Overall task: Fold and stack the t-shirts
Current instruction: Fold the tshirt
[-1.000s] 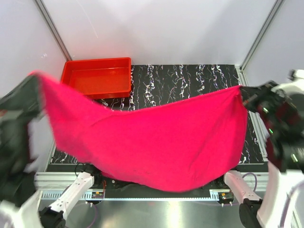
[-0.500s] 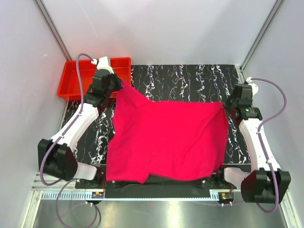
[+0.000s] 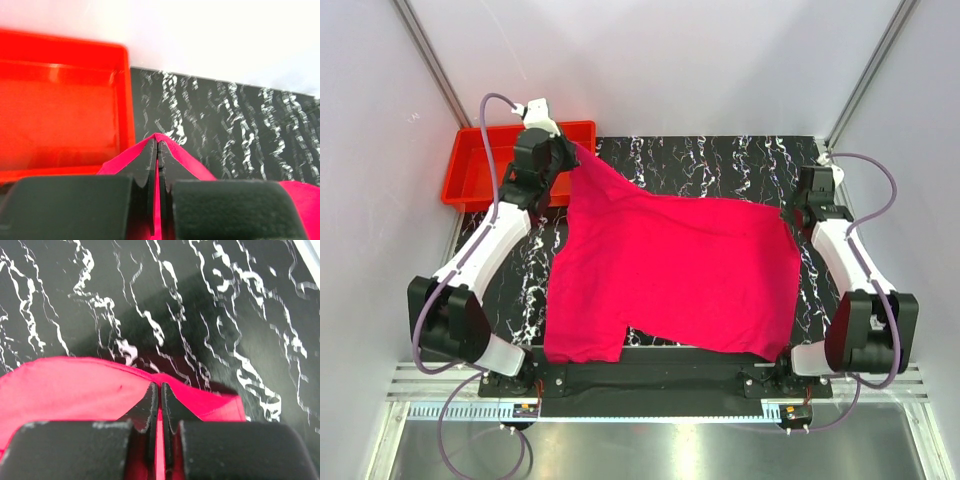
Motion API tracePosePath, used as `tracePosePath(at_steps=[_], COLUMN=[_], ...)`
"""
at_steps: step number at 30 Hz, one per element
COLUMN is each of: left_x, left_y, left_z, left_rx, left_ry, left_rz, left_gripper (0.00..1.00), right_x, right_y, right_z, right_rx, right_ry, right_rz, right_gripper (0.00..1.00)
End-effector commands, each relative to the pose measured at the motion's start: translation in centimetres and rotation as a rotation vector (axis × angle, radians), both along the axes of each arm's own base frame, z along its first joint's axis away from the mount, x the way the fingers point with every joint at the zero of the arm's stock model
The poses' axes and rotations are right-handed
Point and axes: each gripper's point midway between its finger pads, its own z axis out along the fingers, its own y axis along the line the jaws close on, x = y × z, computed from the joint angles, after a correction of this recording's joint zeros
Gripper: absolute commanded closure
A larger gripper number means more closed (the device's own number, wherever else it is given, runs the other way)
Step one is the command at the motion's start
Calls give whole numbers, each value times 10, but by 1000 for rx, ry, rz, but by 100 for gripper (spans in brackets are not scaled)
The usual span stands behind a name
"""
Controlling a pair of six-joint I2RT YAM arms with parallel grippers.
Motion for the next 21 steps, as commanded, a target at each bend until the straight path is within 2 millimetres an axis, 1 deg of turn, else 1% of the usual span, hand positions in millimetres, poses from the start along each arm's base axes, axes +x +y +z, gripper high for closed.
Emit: tracePosePath(at_steps=[1,2,3,4,5,6,7,8,9,11,12,13,14,15,16,17,18,21], left_x=[17,20,21,24,26,27,28,28,29,30,31,31,32,32,31,31,30,29], left_y=[-11,-12,-14,-16,-16,-18,-20,-21,-23,-23,-22,-21,-21,-21,-21,-21,-21,-23], left_z=[45,51,54,50,52,58,57,59,65,61,63,58,56,53,51,49,46,35], left_rx=[-51,-56,-59,-56,-55,-62,-62,-63,-67,-54,-51,-40,-35,-32,-25,-20,-17,-10], left_ry=[-133,-145,-147,-131,-129,-138,-134,-136,-145,-122,-125,-105,-98,-89,-83,-78,-66,-34], left_rz=[-41,-47,-54,-57,-57,-66,-74,-78,-87,-90,-86,-85,-84,-86,-88,-89,-91,-106], left_gripper=[100,100,100,100,100,100,100,100,100,100,100,100,100,100,100,100,100,100], right_x=[33,39,43,46,52,55,57,62,65,72,74,77,81,82,84,87,88,89], right_y=[-8,-11,-13,-16,-20,-22,-27,-31,-33,-39,-42,-45,-49,-50,-51,-50,-49,-43], right_z=[27,34,31,33,40,35,35,43,38,46,42,42,46,41,40,44,40,38], right_rx=[-67,-82,-87,-93,-106,-106,-113,-118,-120,-133,-135,-137,-136,-131,-127,-118,-112,-73], right_ry=[-79,-92,-81,-85,-96,-77,-72,-86,-69,-81,-64,-62,-70,-52,-47,-57,-42,-24], right_rz=[30,24,20,23,21,19,16,14,17,13,13,12,8,10,15,25,29,46], right_gripper=[100,100,100,100,100,100,100,100,100,100,100,100,100,100,100,100,100,100])
